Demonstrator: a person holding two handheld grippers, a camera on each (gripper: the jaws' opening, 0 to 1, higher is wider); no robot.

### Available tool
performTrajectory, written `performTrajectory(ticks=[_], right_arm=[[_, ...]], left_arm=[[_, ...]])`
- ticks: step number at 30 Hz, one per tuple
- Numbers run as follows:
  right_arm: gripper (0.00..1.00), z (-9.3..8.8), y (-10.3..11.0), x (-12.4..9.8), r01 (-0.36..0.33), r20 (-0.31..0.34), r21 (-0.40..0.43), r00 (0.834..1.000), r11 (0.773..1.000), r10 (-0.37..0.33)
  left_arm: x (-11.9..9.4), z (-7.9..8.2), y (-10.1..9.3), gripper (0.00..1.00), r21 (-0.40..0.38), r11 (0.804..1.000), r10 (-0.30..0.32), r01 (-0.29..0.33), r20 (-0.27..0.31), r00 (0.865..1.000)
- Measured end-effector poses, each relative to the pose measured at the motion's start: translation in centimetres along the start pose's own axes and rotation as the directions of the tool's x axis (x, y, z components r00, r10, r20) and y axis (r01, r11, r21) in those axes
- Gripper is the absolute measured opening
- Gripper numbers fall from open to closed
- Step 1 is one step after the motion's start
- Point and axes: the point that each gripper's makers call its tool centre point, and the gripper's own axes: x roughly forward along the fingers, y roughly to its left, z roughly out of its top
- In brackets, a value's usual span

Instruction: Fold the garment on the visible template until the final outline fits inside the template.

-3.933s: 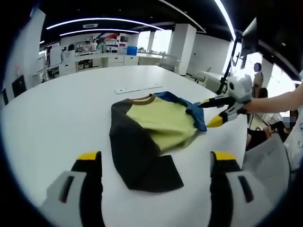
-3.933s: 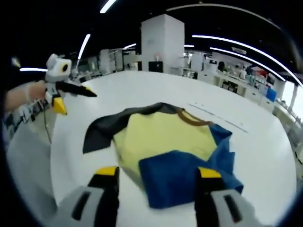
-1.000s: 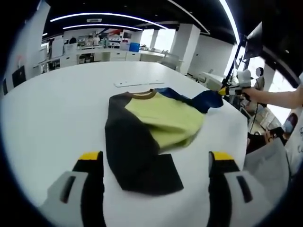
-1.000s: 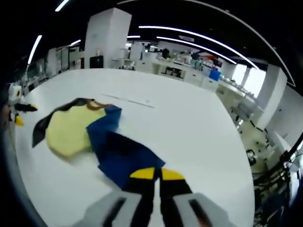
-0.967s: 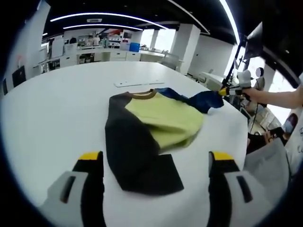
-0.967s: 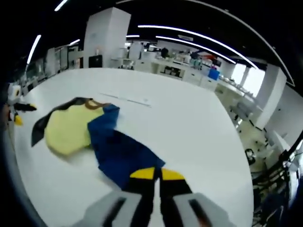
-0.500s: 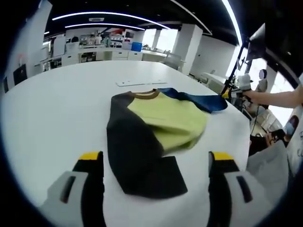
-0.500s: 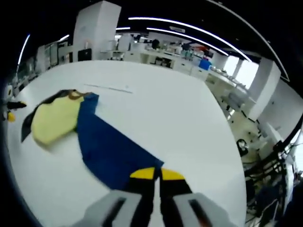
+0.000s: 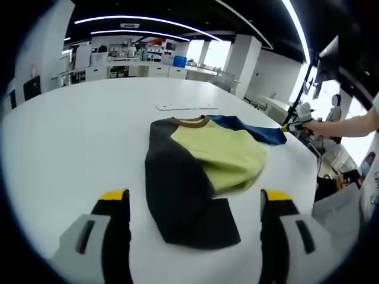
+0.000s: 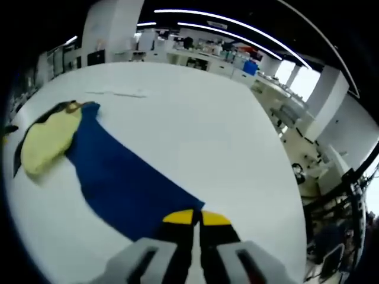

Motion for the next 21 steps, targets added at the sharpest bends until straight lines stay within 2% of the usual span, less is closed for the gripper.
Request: performTrajectory(ticks=[7, 12, 14, 18, 21], right_arm=[[0.0, -0.1, -1.7, 1.3, 0.031, -0.022, 0.038, 0.999, 0.999, -0.03], [0.0, 0.0, -3.5, 2.2, 0.05, -0.042, 0.031, 0.998, 0.998, -0.049], [0.0, 0.0, -3.1, 2.0, 0.058, -0.047, 0.048, 0.997, 0.997, -0.056], [0.0, -0.3, -4.4, 2.7, 0.07, -0.056, 0.056, 0.996, 0.996, -0.067], [0.0, -0.1, -4.5, 2.5, 0.081, -0.054, 0.053, 0.995, 0.995, -0.078]], left_arm=[[0.1, -0.1, 0.3, 0.88, -0.012, 1.0, 0.009, -0.009, -0.003, 1.0], [0.2, -0.4, 0.3, 0.88, -0.016, 1.0, 0.018, -0.019, -0.013, 1.0], [0.2, -0.6, 0.4, 0.88, -0.019, 1.0, 0.02, -0.02, -0.015, 1.0], [0.3, -0.8, 0.6, 0.88, -0.023, 0.999, 0.027, -0.027, -0.02, 0.999], [0.4, -1.1, 1.0, 0.88, -0.028, 0.999, 0.033, -0.034, -0.026, 0.999]])
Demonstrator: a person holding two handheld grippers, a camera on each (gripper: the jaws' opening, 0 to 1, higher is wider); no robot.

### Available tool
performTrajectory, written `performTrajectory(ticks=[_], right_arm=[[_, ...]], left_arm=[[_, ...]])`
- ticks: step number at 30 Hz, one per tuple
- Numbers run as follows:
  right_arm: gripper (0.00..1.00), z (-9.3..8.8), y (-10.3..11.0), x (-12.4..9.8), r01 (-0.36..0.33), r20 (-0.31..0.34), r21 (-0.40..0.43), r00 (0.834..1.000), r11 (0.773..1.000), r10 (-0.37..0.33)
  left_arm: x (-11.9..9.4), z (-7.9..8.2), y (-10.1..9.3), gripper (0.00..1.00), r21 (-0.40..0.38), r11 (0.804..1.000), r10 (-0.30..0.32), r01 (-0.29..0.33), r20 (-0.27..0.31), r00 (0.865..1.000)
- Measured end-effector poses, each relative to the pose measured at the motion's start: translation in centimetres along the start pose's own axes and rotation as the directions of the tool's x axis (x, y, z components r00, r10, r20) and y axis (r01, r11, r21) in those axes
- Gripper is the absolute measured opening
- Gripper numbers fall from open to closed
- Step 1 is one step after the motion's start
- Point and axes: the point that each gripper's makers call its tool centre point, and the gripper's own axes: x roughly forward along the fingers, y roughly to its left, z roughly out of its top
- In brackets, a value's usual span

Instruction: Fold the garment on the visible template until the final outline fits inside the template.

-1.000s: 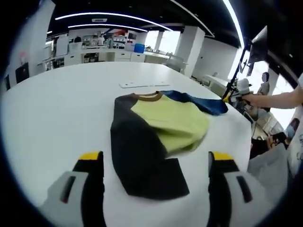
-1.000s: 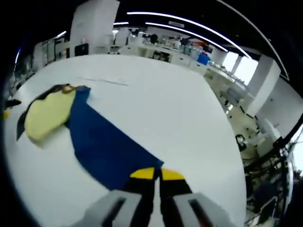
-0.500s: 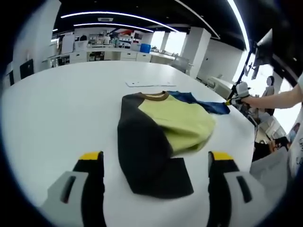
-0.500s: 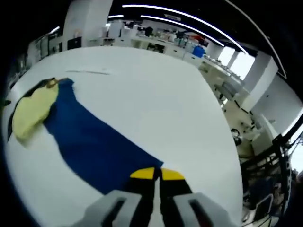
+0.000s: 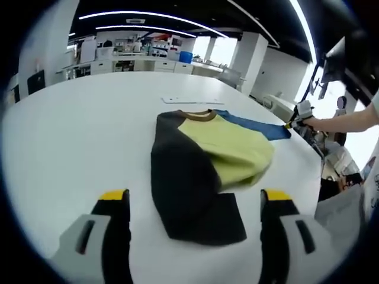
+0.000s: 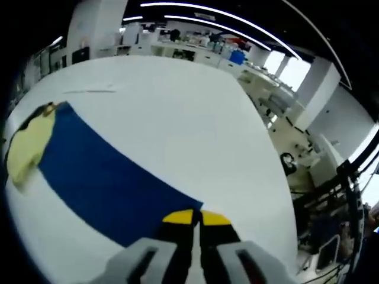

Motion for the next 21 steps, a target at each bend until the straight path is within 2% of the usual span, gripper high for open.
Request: performTrajectory(ticks=[6, 11, 21], right_arm=[[0.0, -0.16, -0.68, 0.02, 0.009, -0.018, 0.01, 1.0, 1.0, -0.009], [0.0, -0.23, -0.29, -0.39, 0.002, -0.023, 0.003, 1.0, 1.0, -0.002], [0.0, -0.03, -0.27, -0.4, -0.021, -0.014, 0.042, 1.0, 0.999, 0.021]], left_arm=[[0.03, -0.08, -0.16, 0.88, 0.0, 1.0, 0.004, -0.004, -0.003, 1.0], [0.08, -0.22, -0.18, 0.88, -0.012, 1.0, 0.005, -0.005, -0.001, 1.0], [0.03, -0.49, -0.54, 0.88, -0.014, 1.0, 0.001, -0.001, -0.006, 1.0]])
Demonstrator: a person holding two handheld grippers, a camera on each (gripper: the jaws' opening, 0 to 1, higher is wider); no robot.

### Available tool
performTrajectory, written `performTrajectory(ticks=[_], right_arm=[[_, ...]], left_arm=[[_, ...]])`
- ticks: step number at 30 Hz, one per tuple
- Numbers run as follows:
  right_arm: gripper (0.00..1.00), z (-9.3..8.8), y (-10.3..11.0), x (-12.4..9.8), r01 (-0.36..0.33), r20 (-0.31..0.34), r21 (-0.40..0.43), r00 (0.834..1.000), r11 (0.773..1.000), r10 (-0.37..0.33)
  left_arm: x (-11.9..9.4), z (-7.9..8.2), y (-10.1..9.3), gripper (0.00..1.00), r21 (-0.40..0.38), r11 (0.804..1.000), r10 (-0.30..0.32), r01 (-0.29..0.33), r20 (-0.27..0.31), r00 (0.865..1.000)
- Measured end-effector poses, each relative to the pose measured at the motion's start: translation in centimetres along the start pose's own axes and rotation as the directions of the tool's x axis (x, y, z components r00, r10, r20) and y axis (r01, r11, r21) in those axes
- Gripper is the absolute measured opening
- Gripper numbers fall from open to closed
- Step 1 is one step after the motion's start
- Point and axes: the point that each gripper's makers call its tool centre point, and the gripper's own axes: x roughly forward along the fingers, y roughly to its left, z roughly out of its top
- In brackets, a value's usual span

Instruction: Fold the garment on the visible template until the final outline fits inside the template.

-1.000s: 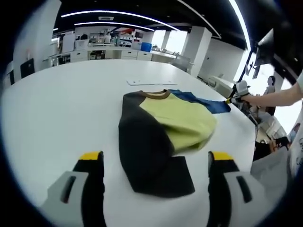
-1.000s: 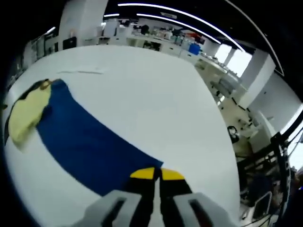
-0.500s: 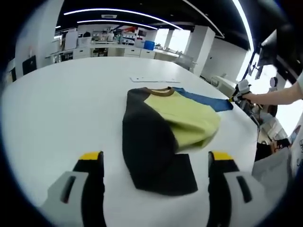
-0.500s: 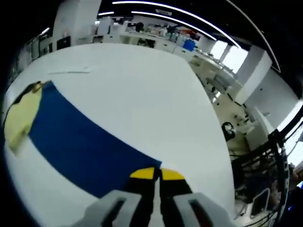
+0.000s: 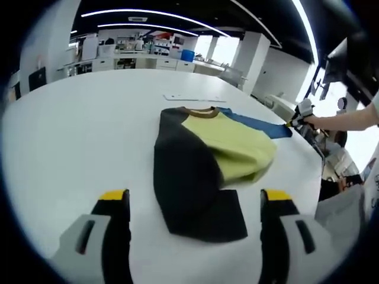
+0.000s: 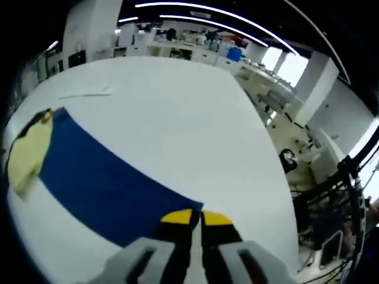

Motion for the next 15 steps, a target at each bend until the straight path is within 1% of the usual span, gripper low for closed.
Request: performTrajectory(ticks=[3, 4, 6, 7, 8, 9, 12, 13, 14, 15], right_arm=[[0.04, 0.2, -0.4, 0.1, -0.006, 0.013, 0.02, 1.0, 1.0, 0.006], [0.07, 0.3, -0.3, 0.1, -0.019, 0.025, 0.038, 1.0, 0.999, 0.018], [0.15, 0.3, -0.9, 0.6, -0.041, 0.031, 0.063, 0.999, 0.997, 0.04], [0.19, 0.5, -0.3, 0.4, -0.053, 0.046, 0.065, 0.998, 0.996, 0.05], [0.24, 0.6, -0.2, 0.3, -0.06, 0.051, 0.064, 0.997, 0.996, 0.056], [0.29, 0.6, 0.6, -0.2, -0.081, 0.067, 0.068, 0.995, 0.994, 0.076], [0.44, 0.7, 1.5, -0.4, -0.125, 0.092, 0.064, 0.989, 0.99, 0.119], [0.47, 0.6, 1.7, -0.7, -0.132, 0.098, 0.06, 0.987, 0.989, 0.126], [0.49, 0.7, 2.2, -1.2, -0.157, 0.124, 0.064, 0.981, 0.986, 0.148], [0.51, 0.9, 2.1, -1.0, -0.163, 0.125, 0.073, 0.98, 0.984, 0.154]], left_arm=[[0.0, 0.1, 0.0, 0.88, -0.002, 1.0, 0.0, 0.0, 0.005, 1.0], [-0.1, 0.1, 0.0, 0.88, -0.003, 1.0, -0.001, 0.001, 0.006, 1.0], [-0.1, 0.1, 0.0, 0.88, -0.003, 1.0, -0.002, 0.002, 0.006, 1.0], [-0.1, 0.1, 0.0, 0.88, -0.001, 1.0, -0.003, 0.003, 0.005, 1.0], [-0.1, 0.1, 0.0, 0.88, 0.0, 1.0, -0.003, 0.003, 0.006, 1.0], [-0.1, 0.1, 0.0, 0.88, 0.0, 1.0, -0.004, 0.004, 0.006, 1.0], [-0.1, 0.1, 0.2, 0.88, -0.001, 1.0, -0.005, 0.005, 0.008, 1.0], [-0.1, 0.1, 0.2, 0.88, -0.002, 1.0, -0.005, 0.005, 0.008, 1.0], [-0.2, 0.2, 0.2, 0.88, -0.002, 1.0, -0.006, 0.006, 0.01, 1.0], [-0.2, 0.2, 0.1, 0.88, -0.003, 1.0, -0.008, 0.008, 0.011, 1.0]])
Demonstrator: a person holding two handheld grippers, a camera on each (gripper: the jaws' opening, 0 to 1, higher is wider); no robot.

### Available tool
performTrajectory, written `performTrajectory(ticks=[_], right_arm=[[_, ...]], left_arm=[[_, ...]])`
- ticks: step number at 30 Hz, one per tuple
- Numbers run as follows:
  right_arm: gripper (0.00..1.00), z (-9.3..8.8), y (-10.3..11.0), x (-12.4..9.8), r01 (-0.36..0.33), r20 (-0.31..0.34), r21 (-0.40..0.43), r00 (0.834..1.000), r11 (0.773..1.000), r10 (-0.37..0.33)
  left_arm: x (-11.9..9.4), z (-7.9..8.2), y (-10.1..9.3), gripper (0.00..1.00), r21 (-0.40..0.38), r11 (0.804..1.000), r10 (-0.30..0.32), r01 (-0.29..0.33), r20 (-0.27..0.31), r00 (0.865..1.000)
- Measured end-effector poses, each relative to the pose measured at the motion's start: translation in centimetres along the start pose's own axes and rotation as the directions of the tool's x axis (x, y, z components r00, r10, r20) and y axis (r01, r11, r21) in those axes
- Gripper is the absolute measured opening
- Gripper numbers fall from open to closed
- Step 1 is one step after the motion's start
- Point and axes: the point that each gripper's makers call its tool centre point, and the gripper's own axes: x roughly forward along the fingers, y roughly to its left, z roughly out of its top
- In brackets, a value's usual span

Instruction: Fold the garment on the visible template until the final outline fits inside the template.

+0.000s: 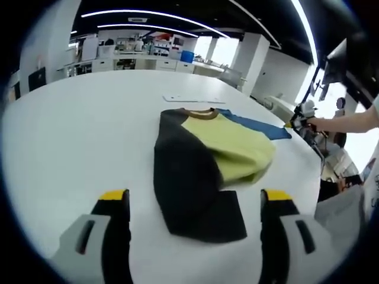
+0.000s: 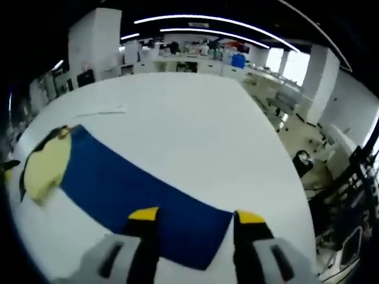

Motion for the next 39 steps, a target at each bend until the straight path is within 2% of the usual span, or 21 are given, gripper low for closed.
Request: performTrajectory(ticks=[5, 8, 10, 11, 12, 15, 18, 22, 32, 39], right_arm=[[0.74, 1.0, 1.0, -0.5, -0.089, 0.067, 0.0, 0.994, 0.996, 0.089], [0.88, 1.5, 2.1, -1.3, -0.149, 0.101, -0.008, 0.984, 0.989, 0.149], [0.98, 1.7, 3.3, -1.7, -0.205, 0.119, -0.031, 0.971, 0.978, 0.207], [1.0, 1.6, 3.5, -1.8, -0.21, 0.113, -0.036, 0.971, 0.977, 0.212], [1.0, 1.3, 4.4, -2.2, -0.24, 0.095, -0.054, 0.965, 0.969, 0.245], [1.0, 1.2, 5.0, -2.5, -0.246, 0.084, -0.084, 0.964, 0.966, 0.253], [1.0, 1.3, 5.3, -2.9, -0.245, 0.09, -0.091, 0.963, 0.965, 0.253], [1.0, 1.7, 5.9, -3.3, -0.271, 0.115, -0.091, 0.953, 0.958, 0.28], [1.0, 1.6, 9.6, -5.1, -0.308, 0.126, -0.129, 0.938, 0.943, 0.324], [1.0, 2.3, 10.5, -6.2, -0.321, 0.151, -0.154, 0.927, 0.934, 0.344]], left_arm=[[-0.1, 0.0, 0.1, 0.88, 0.002, 1.0, -0.002, 0.002, 0.003, 1.0], [-0.1, 0.0, 0.1, 0.88, 0.003, 1.0, -0.004, 0.004, 0.003, 1.0], [-0.2, 0.0, 0.1, 0.88, 0.003, 1.0, -0.006, 0.006, 0.004, 1.0], [-0.2, 0.0, 0.0, 0.88, 0.004, 1.0, -0.008, 0.008, 0.003, 1.0], [-0.1, 0.0, 0.0, 0.88, 0.005, 1.0, -0.009, 0.009, 0.003, 1.0], [-0.1, 0.1, 0.0, 0.89, 0.004, 1.0, -0.011, 0.011, 0.004, 1.0], [-0.1, 0.1, -0.1, 0.88, 0.006, 1.0, -0.014, 0.014, 0.004, 1.0], [-0.2, 0.2, -0.3, 0.89, 0.006, 1.0, -0.018, 0.018, 0.009, 1.0], [-0.9, 0.0, -0.8, 0.88, 0.01, 1.0, -0.024, 0.024, 0.01, 1.0], [-1.5, 0.2, -1.3, 0.88, 0.009, 1.0, -0.023, 0.023, 0.019, 1.0]])
